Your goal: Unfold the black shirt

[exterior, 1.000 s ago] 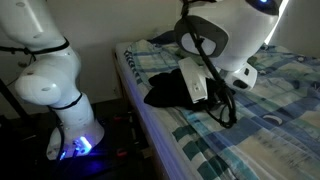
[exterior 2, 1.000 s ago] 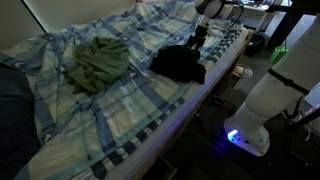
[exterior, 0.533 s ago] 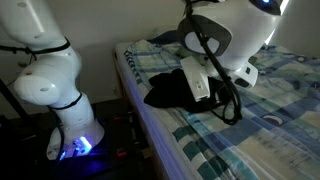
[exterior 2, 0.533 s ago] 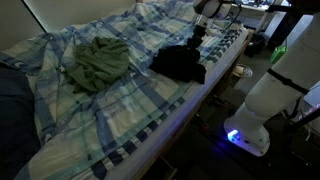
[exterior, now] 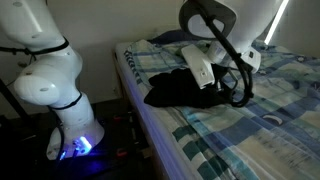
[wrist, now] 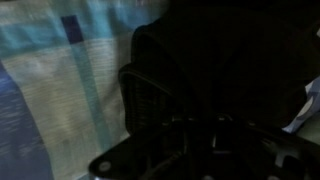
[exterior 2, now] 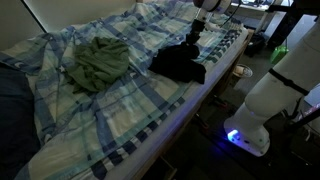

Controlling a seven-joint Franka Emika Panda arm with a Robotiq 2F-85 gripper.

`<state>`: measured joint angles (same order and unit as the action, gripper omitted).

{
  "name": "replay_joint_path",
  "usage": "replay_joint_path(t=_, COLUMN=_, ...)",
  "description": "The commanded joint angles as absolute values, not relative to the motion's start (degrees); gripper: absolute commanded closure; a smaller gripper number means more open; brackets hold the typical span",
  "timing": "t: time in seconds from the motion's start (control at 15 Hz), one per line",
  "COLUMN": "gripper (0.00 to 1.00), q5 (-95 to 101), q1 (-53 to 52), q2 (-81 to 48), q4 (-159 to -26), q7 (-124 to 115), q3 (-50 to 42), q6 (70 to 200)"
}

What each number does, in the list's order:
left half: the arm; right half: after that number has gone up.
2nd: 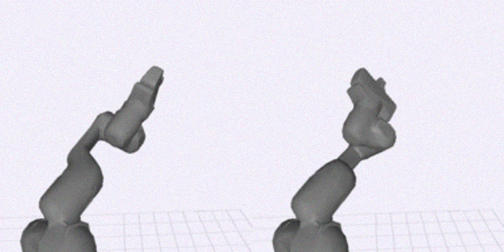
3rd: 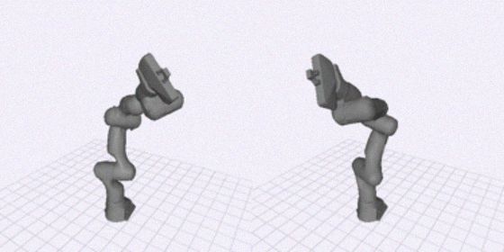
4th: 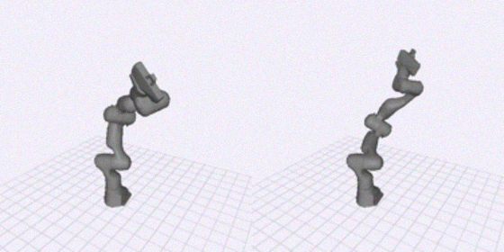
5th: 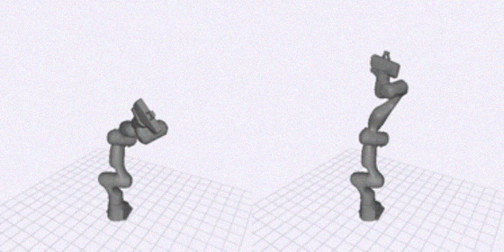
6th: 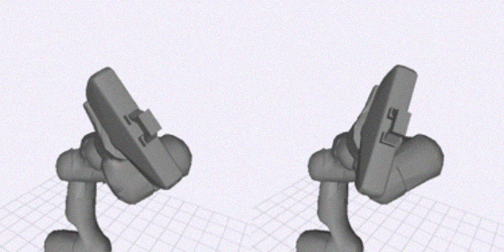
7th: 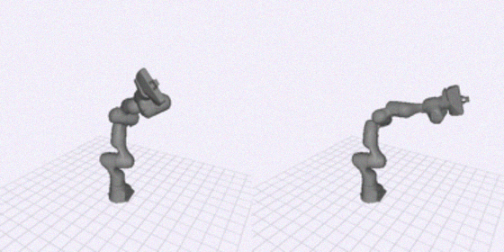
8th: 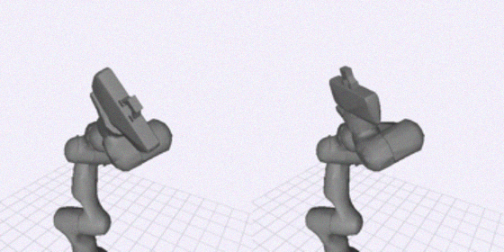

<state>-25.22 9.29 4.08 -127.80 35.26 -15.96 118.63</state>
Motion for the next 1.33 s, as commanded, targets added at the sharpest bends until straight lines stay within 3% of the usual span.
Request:
replay_joint_path(t=0.0, gripper=0.98, q5=-23.1, q1=9.2, q2=7.7, q4=-127.7, q7=33.9, q3=-14.0, q6=116.5)
replay_joint_path(t=0.67, gripper=0.98, q5=-16.3, q1=2.1, q2=18.9, q4=-132.5, q7=30.2, q3=-5.8, q6=119.8)
replay_joint_path(t=1.27, gripper=0.98, q5=-12.3, q1=-7.3, q2=25.2, q4=-138.5, q7=10.9, q3=6.6, q6=125.7)
